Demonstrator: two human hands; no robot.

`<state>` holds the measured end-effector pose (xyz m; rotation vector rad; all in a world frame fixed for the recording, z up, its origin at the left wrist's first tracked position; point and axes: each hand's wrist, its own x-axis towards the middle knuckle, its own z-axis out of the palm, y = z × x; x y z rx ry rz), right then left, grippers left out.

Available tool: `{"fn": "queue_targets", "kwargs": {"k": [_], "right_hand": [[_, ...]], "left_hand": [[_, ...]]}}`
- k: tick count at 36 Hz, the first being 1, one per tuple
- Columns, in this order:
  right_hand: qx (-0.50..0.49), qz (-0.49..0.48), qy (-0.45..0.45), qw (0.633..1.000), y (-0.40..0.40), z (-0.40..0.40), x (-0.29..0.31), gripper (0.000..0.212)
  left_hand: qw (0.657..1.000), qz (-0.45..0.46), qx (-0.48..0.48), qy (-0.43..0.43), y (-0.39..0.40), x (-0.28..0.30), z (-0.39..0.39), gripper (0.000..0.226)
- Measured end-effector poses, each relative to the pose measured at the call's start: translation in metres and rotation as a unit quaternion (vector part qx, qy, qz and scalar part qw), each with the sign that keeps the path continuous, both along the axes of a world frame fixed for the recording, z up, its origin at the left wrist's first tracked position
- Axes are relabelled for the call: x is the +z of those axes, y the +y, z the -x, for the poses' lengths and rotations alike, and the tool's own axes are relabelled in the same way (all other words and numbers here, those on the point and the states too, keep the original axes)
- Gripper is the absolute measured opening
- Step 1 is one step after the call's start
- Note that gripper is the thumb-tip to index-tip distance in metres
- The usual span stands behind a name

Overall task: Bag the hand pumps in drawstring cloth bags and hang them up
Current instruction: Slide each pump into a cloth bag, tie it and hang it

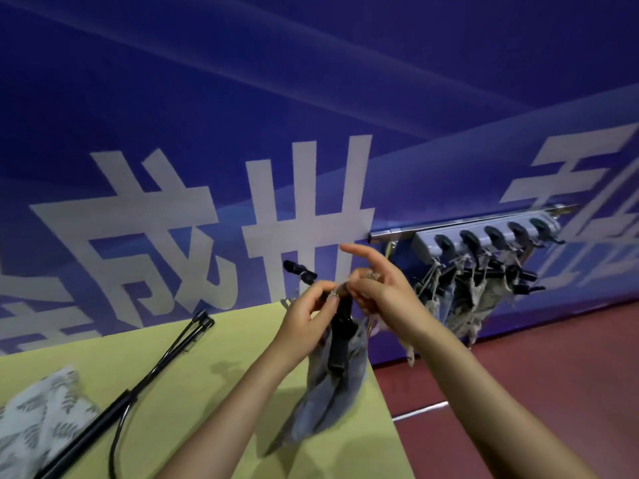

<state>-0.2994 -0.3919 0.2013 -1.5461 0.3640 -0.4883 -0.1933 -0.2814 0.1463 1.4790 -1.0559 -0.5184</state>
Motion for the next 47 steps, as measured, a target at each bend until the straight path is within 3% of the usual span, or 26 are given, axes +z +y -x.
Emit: {"fn": "queue_targets", "kwargs": {"k": [4,10,13,15,19,28,40,47], "right_hand": [[-0.005,0.06,0.059,0.996,-0.037,0.021,0.0,0.046],[0.004,0.259,0.18,0.949,-0.133,0.049,-0.006,0.005],[-0.039,0.288,0.207,0.934,-0.187,0.067,-0.013,0.035],[-0.027,0.228,0.183,0.956,-0.226,0.09,-0.017,0.04],[0.025,0.037,0.08,0.996,-0.29,0.134,-0.034,0.026],[-0.002,-0.239,-0.011,0.971,-0.388,0.194,-0.065,0.029],[-0.107,-0.262,-0.029,0.959,-0.465,0.271,-0.09,0.027],[-0.175,-0.215,0.029,0.96,-0.508,0.282,-0.108,0.028]], "left_hand": [[0.995,-0.06,-0.01,-0.075,-0.04,-0.002,-0.002,0.019],[0.995,-0.063,-0.026,-0.073,-0.121,-0.007,0.028,0.019],[0.999,-0.029,-0.012,-0.04,-0.171,-0.006,0.05,0.018],[1.0,-0.015,-0.001,-0.023,-0.213,-0.01,0.07,0.019],[0.999,-0.012,-0.014,-0.033,-0.275,-0.016,0.106,0.02],[0.998,-0.058,-0.038,-0.003,-0.38,-0.026,0.182,0.02],[0.979,-0.146,-0.135,0.052,-0.478,-0.037,0.251,0.019],[0.973,-0.192,-0.123,-0.023,-0.538,-0.056,0.261,0.02]]}}
